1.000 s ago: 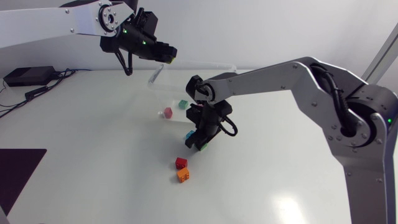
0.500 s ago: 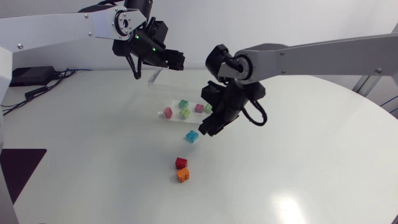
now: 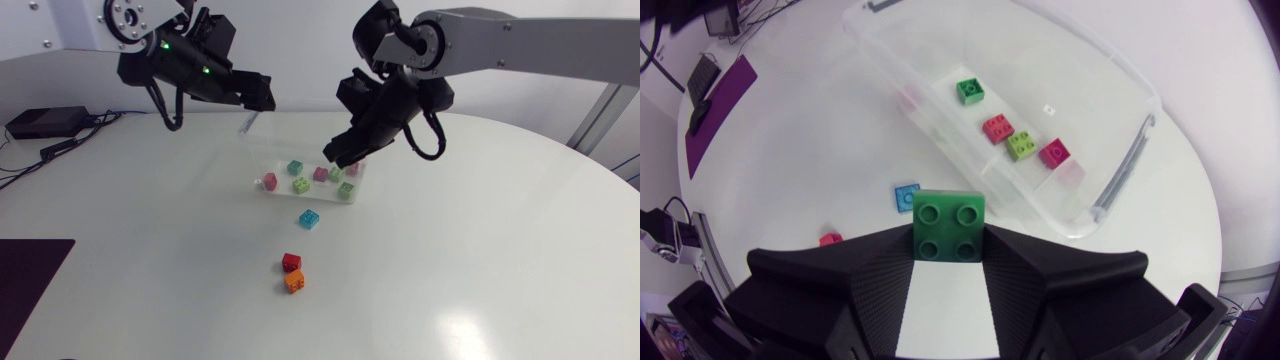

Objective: Place the duplo bricks in the container

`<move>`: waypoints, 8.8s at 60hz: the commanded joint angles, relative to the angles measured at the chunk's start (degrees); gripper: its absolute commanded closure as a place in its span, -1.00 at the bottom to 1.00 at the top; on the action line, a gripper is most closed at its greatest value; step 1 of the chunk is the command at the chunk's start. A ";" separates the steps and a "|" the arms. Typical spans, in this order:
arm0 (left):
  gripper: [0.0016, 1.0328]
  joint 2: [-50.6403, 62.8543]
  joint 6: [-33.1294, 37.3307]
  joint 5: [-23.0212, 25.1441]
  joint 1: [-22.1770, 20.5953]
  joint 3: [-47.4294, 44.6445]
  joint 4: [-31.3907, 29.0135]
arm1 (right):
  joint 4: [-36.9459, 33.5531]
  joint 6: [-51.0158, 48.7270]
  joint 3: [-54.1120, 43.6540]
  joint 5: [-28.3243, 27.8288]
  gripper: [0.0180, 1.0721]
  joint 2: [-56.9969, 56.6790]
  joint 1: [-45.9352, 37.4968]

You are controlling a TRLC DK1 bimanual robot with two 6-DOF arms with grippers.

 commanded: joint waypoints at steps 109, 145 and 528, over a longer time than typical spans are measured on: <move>-0.84 -3.12 -2.03 -0.18 -14.96 -32.95 5.68 | 10.51 -1.48 -13.18 3.17 -0.86 -12.90 -6.80; -0.63 8.75 -12.32 -5.63 -18.21 -23.90 -0.03 | 13.67 -1.92 -28.39 3.08 -0.86 -21.52 -4.96; -0.77 16.57 1.83 -6.77 -13.55 -22.23 28.10 | 2.16 5.37 16.44 6.24 -0.77 8.72 -7.15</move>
